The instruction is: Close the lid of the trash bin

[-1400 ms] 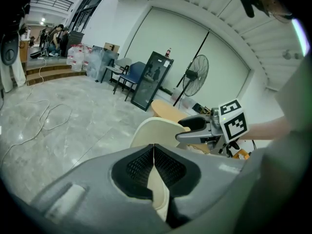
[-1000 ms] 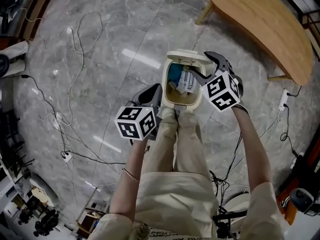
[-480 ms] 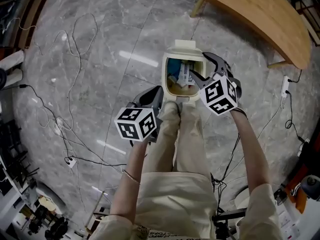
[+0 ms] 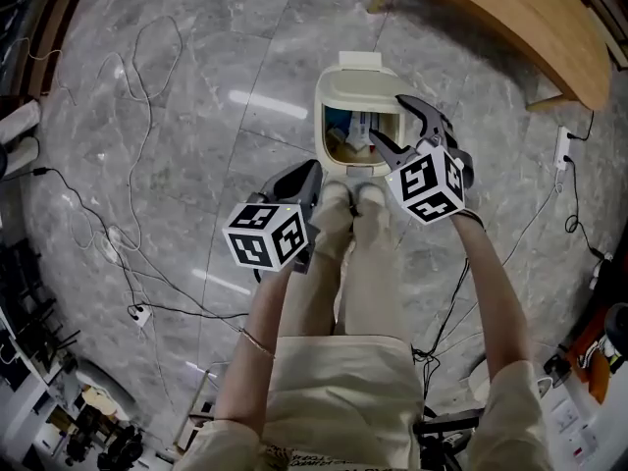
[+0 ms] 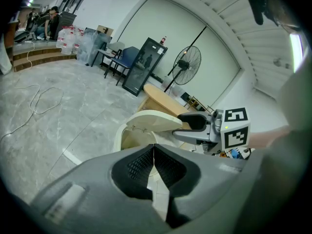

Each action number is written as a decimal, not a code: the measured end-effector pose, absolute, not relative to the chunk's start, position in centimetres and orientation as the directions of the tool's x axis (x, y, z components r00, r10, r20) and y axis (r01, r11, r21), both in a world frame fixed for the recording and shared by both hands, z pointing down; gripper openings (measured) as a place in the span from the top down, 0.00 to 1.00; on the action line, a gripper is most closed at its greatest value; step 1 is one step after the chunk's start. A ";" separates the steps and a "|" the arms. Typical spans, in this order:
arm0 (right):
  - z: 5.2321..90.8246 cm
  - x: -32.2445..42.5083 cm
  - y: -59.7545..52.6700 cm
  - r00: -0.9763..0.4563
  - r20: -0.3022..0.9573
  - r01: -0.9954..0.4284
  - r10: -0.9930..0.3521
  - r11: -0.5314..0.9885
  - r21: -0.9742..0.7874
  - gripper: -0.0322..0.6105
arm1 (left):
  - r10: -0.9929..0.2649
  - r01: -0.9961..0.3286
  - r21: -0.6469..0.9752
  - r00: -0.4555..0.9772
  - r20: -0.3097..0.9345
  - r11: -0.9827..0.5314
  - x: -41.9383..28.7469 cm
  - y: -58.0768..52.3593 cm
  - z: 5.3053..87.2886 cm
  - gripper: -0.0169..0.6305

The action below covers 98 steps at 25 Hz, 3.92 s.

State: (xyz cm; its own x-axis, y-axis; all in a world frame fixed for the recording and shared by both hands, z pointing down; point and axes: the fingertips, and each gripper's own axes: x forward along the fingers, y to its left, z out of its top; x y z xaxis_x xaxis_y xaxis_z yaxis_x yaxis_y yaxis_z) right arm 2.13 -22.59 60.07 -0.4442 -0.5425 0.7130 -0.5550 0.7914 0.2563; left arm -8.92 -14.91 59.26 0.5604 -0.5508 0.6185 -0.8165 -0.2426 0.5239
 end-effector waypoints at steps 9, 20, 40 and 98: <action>61.1 2.3 -20.5 -0.486 0.709 -0.559 -0.511 0.805 0.197 0.48 | -0.566 -0.823 0.532 0.539 0.624 -0.197 -8.2 -13.3 60.2 0.94; 63.7 1.9 -17.2 -0.554 0.734 -0.510 -0.392 0.857 0.073 0.49 | -0.612 -0.827 0.554 0.486 0.623 -0.093 -7.6 -11.9 61.2 0.94; 68.6 2.6 -15.0 -0.638 0.697 -0.646 -0.327 0.719 -0.255 0.66 | -0.626 -0.804 0.595 0.461 0.629 0.006 -7.3 -8.0 64.5 0.94; 77.8 4.0 -14.5 -0.392 0.803 -0.858 -0.448 0.493 -0.143 0.94 | -0.528 -0.800 0.586 0.555 0.643 -0.128 -5.5 -9.4 72.3 0.94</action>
